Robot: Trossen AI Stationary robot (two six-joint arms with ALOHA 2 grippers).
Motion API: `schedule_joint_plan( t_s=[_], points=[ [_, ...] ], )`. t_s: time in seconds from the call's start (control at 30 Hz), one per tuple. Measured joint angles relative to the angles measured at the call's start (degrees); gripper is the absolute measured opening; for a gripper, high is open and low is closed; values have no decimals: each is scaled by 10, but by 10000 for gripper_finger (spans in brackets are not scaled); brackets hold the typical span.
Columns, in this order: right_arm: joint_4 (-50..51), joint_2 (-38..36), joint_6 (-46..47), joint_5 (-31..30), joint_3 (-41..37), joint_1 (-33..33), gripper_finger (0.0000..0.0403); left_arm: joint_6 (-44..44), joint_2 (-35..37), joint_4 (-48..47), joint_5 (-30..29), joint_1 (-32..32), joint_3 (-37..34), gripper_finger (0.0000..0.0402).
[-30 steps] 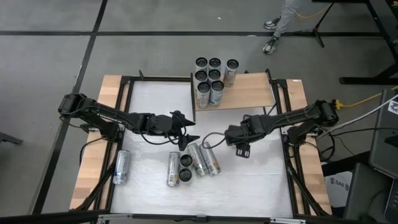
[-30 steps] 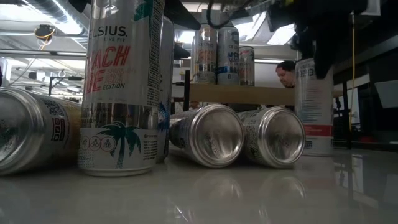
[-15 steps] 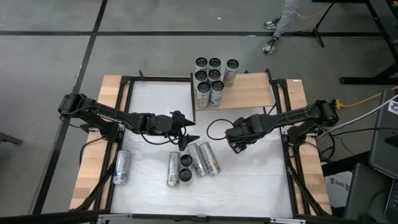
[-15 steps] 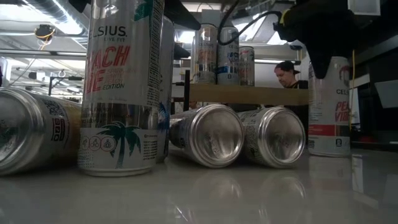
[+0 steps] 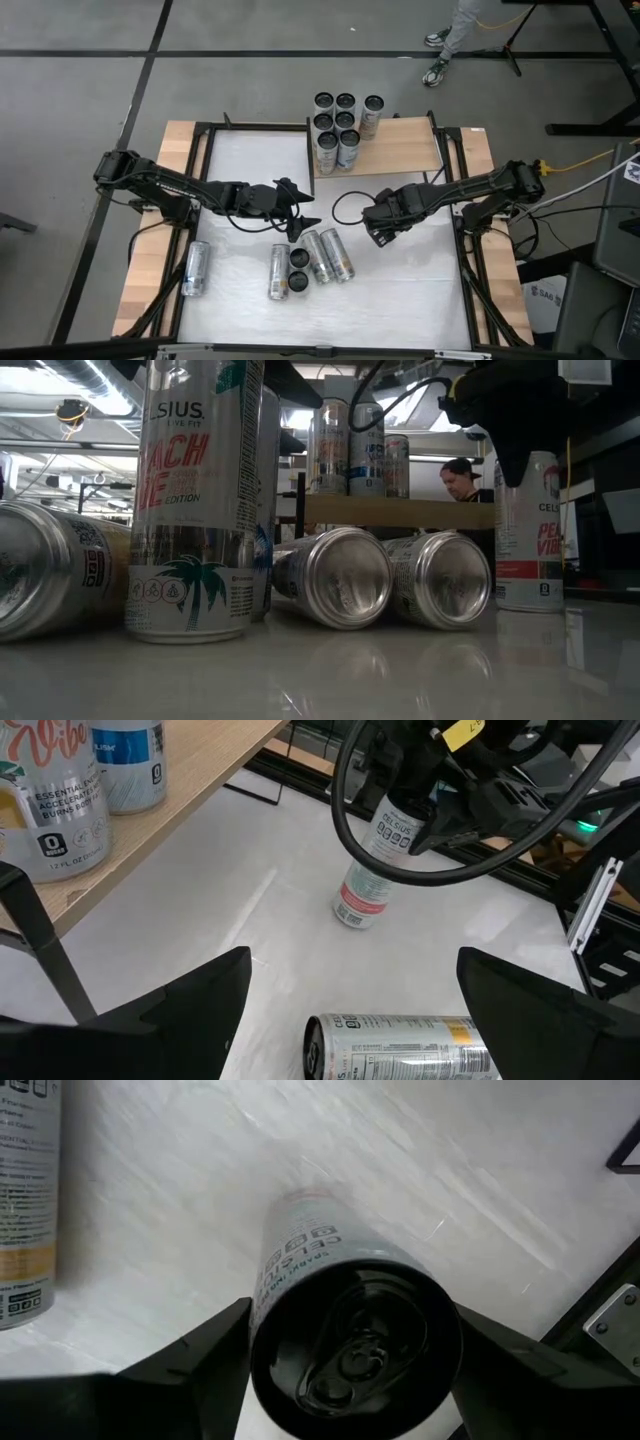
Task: Place canned beverage on shelf
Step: Put the pink soda can on the shelf aligned with the other pink soda can
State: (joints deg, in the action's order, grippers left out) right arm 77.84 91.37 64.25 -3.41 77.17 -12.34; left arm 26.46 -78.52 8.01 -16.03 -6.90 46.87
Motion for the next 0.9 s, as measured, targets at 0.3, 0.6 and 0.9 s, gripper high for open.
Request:
schedule_joint_plan(
  t_s=[0.3,0.6,0.9],
  points=[
    [0,0,-3,0,0,0,278,0,0,0,0,0,0,349],
    [-2,1,-12,-3,-1,0,354,1,0,0,0,0,0,349],
    [-3,1,-48,-6,9,0,373,1,0,0,0,0,0,349]
  ],
)
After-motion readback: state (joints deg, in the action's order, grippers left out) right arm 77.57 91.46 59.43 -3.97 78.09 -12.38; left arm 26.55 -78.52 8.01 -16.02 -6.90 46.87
